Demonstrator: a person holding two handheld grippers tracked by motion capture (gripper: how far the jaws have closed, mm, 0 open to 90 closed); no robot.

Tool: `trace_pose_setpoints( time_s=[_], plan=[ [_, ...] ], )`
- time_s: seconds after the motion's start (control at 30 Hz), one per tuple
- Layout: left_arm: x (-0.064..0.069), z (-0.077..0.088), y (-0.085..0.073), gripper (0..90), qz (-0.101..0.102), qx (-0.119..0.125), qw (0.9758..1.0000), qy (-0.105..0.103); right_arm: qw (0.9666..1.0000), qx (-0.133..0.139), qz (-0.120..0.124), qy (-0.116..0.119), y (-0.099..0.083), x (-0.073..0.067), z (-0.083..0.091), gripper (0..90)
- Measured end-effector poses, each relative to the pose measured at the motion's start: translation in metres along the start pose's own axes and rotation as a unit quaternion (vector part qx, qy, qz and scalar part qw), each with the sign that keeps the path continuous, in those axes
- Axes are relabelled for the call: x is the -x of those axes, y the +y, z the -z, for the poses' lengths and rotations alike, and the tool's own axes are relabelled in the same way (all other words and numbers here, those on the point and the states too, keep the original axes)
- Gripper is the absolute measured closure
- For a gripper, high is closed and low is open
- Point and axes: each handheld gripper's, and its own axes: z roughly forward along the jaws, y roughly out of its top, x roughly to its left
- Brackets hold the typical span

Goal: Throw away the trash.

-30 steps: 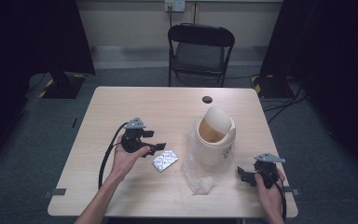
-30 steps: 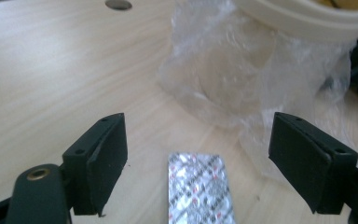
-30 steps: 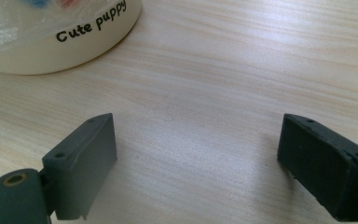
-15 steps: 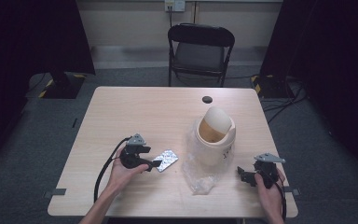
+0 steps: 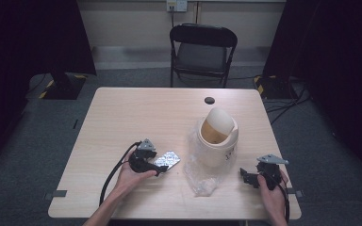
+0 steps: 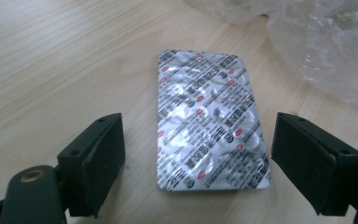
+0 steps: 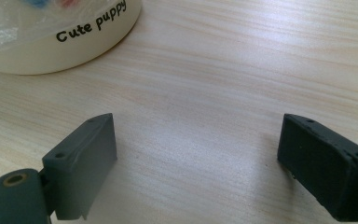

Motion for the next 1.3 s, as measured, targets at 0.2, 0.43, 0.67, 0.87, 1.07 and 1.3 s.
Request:
trace_pose_setpoints(
  time_s=[0.2,0.43,0.67,0.87,1.07,1.3],
  plan=[
    [0.012,-0.006,0.001,17.6,-0.039,-0.009,0.9986,0.033,1.0000,0.000,0.000,0.000,0.000,0.000,0.000,10.9],
    [0.014,-0.011,0.001,22.1,-0.053,0.013,0.9978,0.039,1.0000,0.000,0.000,0.000,0.000,0.000,0.000,10.9],
    [0.014,-0.009,0.001,33.4,-0.061,0.011,0.9976,0.029,1.0000,0.000,0.000,0.000,0.000,0.000,0.000,10.9],
    [0.013,-0.005,-0.003,25.7,-0.061,0.003,0.9975,0.035,1.0000,0.000,0.000,0.000,0.000,0.000,0.000,10.9],
    [0.012,-0.004,-0.002,33.9,-0.067,0.006,0.9971,0.035,1.0000,0.000,0.000,0.000,0.000,0.000,0.000,10.8],
    [0.010,-0.003,-0.001,34.1,-0.051,0.012,0.9984,0.023,1.0000,0.000,0.000,0.000,0.000,0.000,0.000,10.9]
  ],
)
